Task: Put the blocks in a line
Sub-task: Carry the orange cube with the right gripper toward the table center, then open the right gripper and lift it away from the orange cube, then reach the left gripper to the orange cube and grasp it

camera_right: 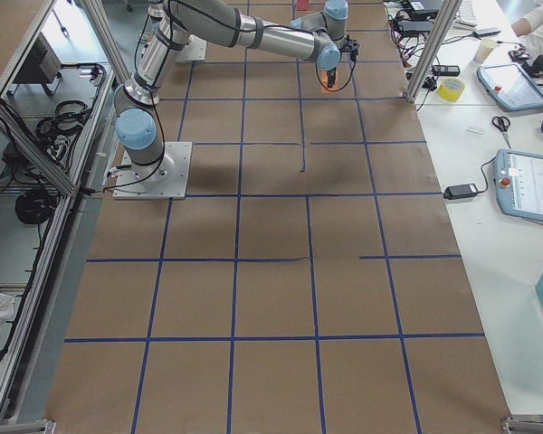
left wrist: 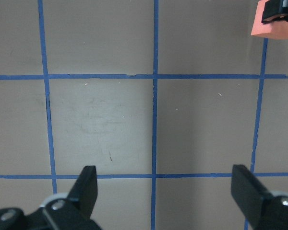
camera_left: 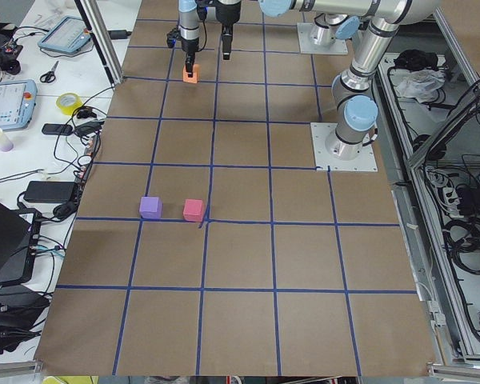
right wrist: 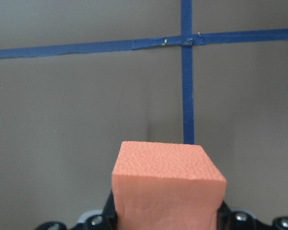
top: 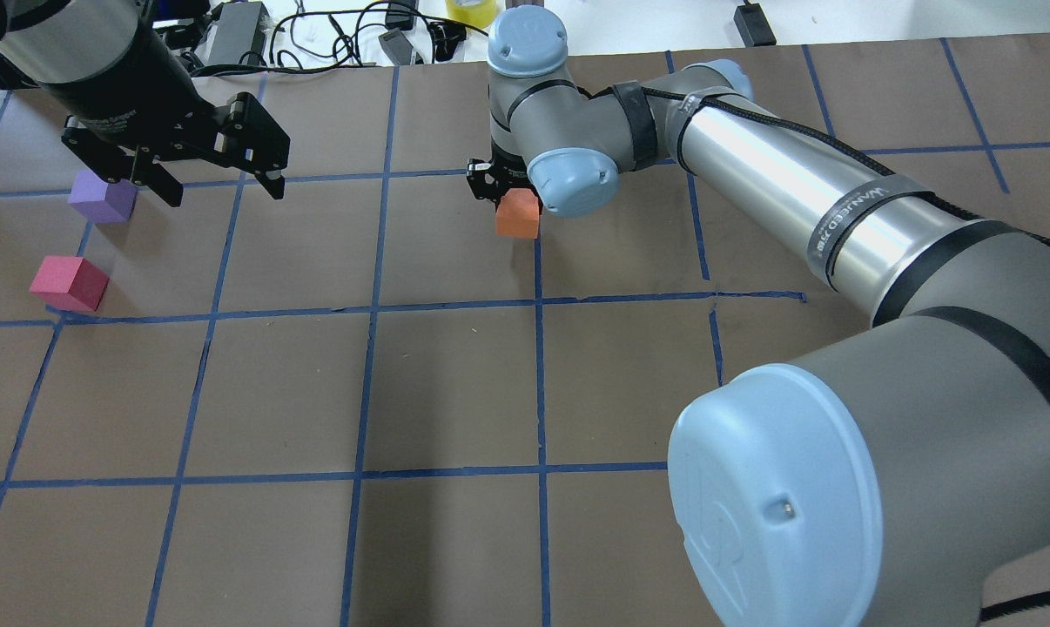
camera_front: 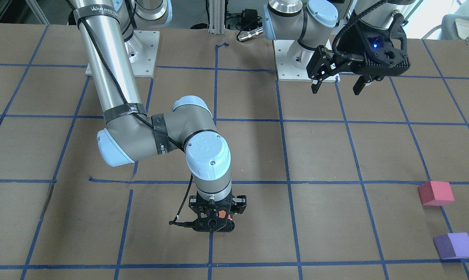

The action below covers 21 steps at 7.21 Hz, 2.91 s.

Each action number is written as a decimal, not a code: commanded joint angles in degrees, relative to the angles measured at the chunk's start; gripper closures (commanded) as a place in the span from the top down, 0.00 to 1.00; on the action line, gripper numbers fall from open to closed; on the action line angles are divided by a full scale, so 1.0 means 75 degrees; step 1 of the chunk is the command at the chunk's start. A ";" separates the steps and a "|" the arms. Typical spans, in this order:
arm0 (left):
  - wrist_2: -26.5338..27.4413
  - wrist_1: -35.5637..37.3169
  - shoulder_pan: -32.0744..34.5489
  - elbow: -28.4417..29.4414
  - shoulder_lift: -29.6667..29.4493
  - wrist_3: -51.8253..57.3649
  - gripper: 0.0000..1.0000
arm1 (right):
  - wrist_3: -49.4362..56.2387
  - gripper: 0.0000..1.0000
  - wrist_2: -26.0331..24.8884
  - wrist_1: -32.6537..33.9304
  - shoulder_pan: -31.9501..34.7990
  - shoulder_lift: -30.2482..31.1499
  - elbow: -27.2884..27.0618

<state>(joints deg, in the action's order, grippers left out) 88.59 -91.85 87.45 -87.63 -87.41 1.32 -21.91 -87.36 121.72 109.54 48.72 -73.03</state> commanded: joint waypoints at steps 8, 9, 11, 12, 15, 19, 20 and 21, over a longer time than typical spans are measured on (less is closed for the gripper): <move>-0.0035 0.0035 0.0012 -0.0012 -0.0100 0.0012 1.00 | -0.0077 1.00 0.0023 -0.0045 0.0008 -0.0391 0.0153; -0.0035 0.0081 0.0058 0.0011 -0.0216 0.0012 1.00 | -0.0055 1.00 0.0000 -0.0034 0.0008 -0.0368 0.0024; -0.0047 0.0210 0.0047 0.0093 -0.0380 0.0012 1.00 | 0.0027 1.00 0.0104 -0.0033 -0.0073 -0.0112 0.0139; -0.0058 0.0513 0.0058 0.0128 -0.0624 0.0012 1.00 | -0.0054 1.00 0.0384 -0.0103 -0.0144 0.0273 0.0163; -0.0058 0.1148 0.0163 0.0618 -0.1643 0.0023 1.00 | 0.0341 1.00 -0.0053 -0.1922 -0.0904 0.1373 -0.0057; -0.0035 0.3382 0.0994 0.0901 -0.3576 0.0058 1.00 | 0.3164 1.00 -0.0374 -0.4564 -0.2427 0.3752 -0.0188; -0.0035 0.3387 0.1356 0.1227 -0.3986 -0.0057 1.00 | 0.3168 1.00 -0.0317 -0.5381 -0.2418 0.4291 -0.0350; 0.0058 0.3387 0.1719 0.1776 -0.4477 -0.0616 1.00 | 0.3087 1.00 -0.0282 -0.5691 -0.2406 0.4830 -0.0712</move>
<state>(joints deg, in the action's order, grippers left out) 88.50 -67.05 97.23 -78.22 -116.73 0.03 1.06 -89.76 83.43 91.81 79.86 -75.91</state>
